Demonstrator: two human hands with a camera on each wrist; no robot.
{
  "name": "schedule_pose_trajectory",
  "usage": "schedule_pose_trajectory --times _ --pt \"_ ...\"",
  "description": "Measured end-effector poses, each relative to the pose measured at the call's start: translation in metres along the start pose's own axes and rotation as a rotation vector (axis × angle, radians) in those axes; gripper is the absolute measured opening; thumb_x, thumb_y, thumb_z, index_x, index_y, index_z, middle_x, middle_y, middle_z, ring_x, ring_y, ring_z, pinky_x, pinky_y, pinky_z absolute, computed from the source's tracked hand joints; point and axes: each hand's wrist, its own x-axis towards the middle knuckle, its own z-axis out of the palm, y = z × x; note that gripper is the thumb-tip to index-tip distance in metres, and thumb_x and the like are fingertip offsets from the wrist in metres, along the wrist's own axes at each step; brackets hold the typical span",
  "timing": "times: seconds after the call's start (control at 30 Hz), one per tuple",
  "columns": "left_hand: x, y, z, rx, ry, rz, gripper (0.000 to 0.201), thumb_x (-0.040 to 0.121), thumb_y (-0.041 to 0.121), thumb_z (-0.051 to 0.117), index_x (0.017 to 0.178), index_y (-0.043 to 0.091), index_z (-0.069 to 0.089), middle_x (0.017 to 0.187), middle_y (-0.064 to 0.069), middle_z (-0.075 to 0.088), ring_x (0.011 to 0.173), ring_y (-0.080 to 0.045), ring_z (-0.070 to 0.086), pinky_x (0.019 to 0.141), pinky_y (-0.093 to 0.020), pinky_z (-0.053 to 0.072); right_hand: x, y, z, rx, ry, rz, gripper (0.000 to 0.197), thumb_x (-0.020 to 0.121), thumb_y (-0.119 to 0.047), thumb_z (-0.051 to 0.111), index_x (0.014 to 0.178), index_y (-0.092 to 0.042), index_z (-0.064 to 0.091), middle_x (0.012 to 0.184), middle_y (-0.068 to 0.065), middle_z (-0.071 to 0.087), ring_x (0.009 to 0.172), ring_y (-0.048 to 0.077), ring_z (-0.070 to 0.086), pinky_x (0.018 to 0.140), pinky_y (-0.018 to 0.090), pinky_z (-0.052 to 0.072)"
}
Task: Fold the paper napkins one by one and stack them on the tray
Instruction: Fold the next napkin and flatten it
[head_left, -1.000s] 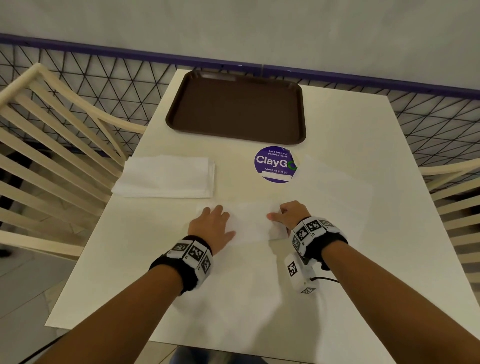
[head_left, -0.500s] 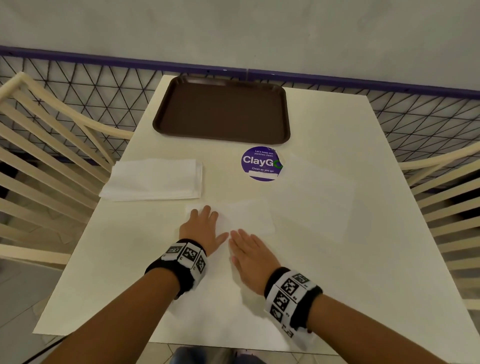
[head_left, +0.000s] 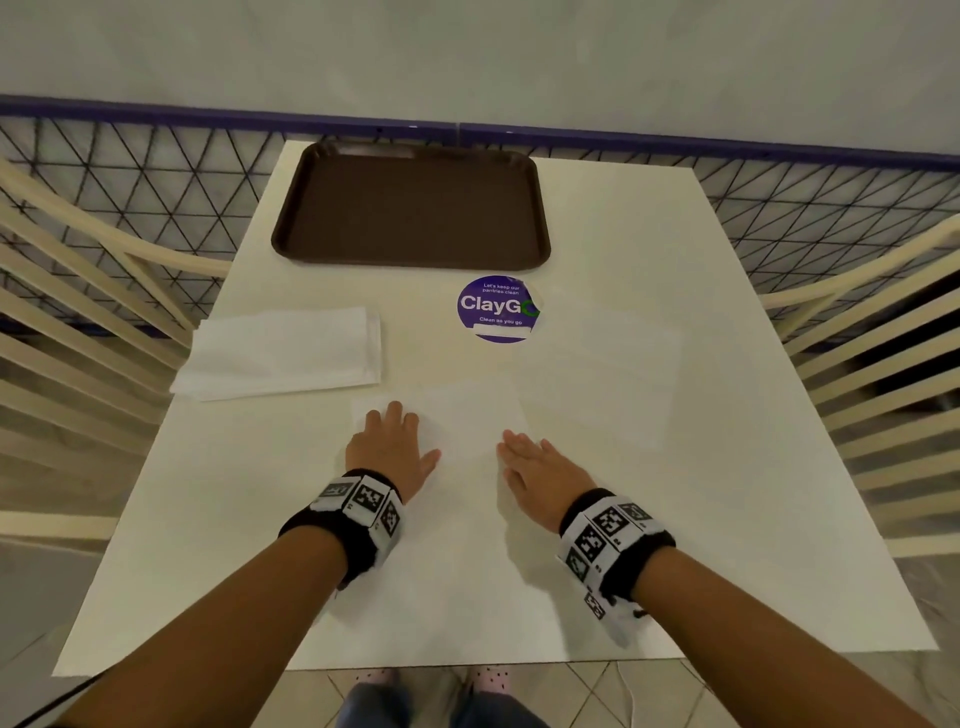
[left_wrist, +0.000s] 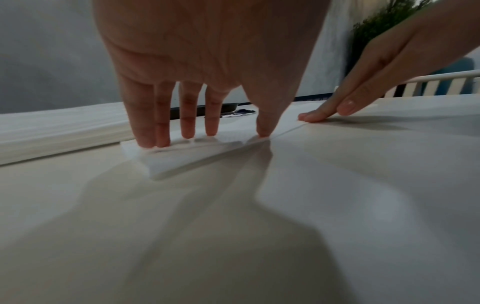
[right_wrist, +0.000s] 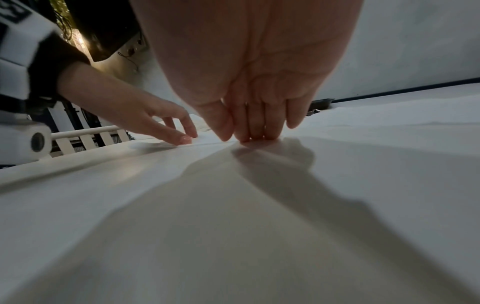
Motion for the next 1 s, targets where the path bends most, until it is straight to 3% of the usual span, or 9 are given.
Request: schedule_pose_trajectory --times 0.13,0.23,0.43,0.53,0.6,0.77,0.83,0.9,1.0 --pt "-0.012 0.027 0.009 0.08 0.043 0.263 0.049 0.1 0.028 0.031 0.145 0.013 0.021 0.15 -0.007 0.019 0.133 -0.025 0.027 0.105 -0.033 0.031 -0.001 -0.006 -0.01 -0.051 0.004 -0.011 0.045 0.102 -0.015 0.022 0.146 -0.008 0.025 0.157 0.006 0.015 0.144 0.019 0.02 0.118 0.032 0.012" --pt "-0.015 0.047 0.025 0.091 0.019 0.404 0.046 0.099 0.024 0.03 0.143 0.01 0.026 0.143 -0.006 0.029 0.126 -0.025 0.034 0.101 -0.033 0.036 -0.004 -0.011 -0.021 -0.089 0.001 0.009 0.042 0.101 -0.015 0.023 0.141 -0.009 0.035 0.152 0.007 0.028 0.135 0.026 0.034 0.114 0.033 0.018" --pt "-0.021 0.032 0.029 0.123 0.038 0.315 0.041 0.097 0.016 0.033 0.137 0.005 0.036 0.136 -0.007 0.037 0.117 -0.027 0.042 0.091 -0.032 0.043 0.0 -0.013 -0.032 -0.188 -0.019 0.015 0.038 0.1 -0.014 0.026 0.133 -0.008 0.045 0.14 0.01 0.044 0.126 0.028 0.042 0.106 0.033 0.029" --pt "-0.031 0.005 0.024 0.107 0.131 0.276 0.036 0.074 0.021 0.07 0.107 0.007 0.066 0.106 -0.005 0.064 0.083 -0.022 0.061 0.057 -0.028 0.053 0.005 -0.013 -0.033 -0.191 -0.006 0.035 0.035 0.1 -0.016 0.028 0.127 -0.004 0.048 0.13 0.014 0.051 0.123 0.028 0.044 0.102 0.033 0.035" --pt "-0.037 -0.014 0.029 0.132 0.172 0.269 0.037 0.049 0.019 0.086 0.082 0.007 0.074 0.081 -0.004 0.069 0.058 -0.019 0.061 0.038 -0.022 0.045 0.009 -0.013 -0.034 -0.194 0.007 0.038 0.034 0.099 -0.016 0.03 0.12 -0.003 0.053 0.125 0.016 0.054 0.119 0.03 0.049 0.097 0.034 0.039" --pt "-0.047 -0.029 0.02 0.172 0.16 0.219 0.033 0.036 0.019 0.089 0.06 0.008 0.069 0.067 -0.005 0.064 0.049 -0.018 0.058 0.037 -0.018 0.041 0.02 -0.015 -0.044 -0.25 0.002 -0.01 0.033 0.096 -0.021 0.042 0.12 -0.004 0.055 0.122 0.015 0.055 0.113 0.032 0.055 0.088 0.035 0.046" --pt "-0.045 -0.021 0.006 0.176 0.1 0.199 0.029 0.057 0.022 0.082 0.076 0.004 0.069 0.089 -0.011 0.065 0.073 -0.021 0.063 0.056 -0.023 0.049 0.025 -0.017 -0.048 -0.313 -0.017 -0.059 0.036 0.095 -0.024 0.046 0.124 -0.005 0.053 0.124 0.015 0.054 0.114 0.031 0.054 0.088 0.035 0.046" --pt "-0.032 -0.016 0.001 0.121 0.003 0.146 0.036 0.087 0.021 0.053 0.117 0.002 0.055 0.133 -0.012 0.045 0.118 -0.022 0.048 0.091 -0.028 0.043 0.03 -0.02 -0.051 -0.379 -0.039 -0.107 0.037 0.094 -0.025 0.048 0.125 -0.005 0.052 0.125 0.015 0.053 0.115 0.031 0.054 0.089 0.035 0.046" --pt "-0.015 -0.012 -0.008 -0.027 -0.123 0.123 0.052 0.091 0.028 0.048 0.137 0.009 0.033 0.144 -0.005 0.028 0.131 -0.02 0.033 0.098 -0.033 0.042 0.035 -0.025 -0.055 -0.442 -0.063 -0.155 0.036 0.094 -0.022 0.05 0.124 -0.003 0.052 0.126 0.016 0.052 0.115 0.032 0.054 0.089 0.036 0.046"
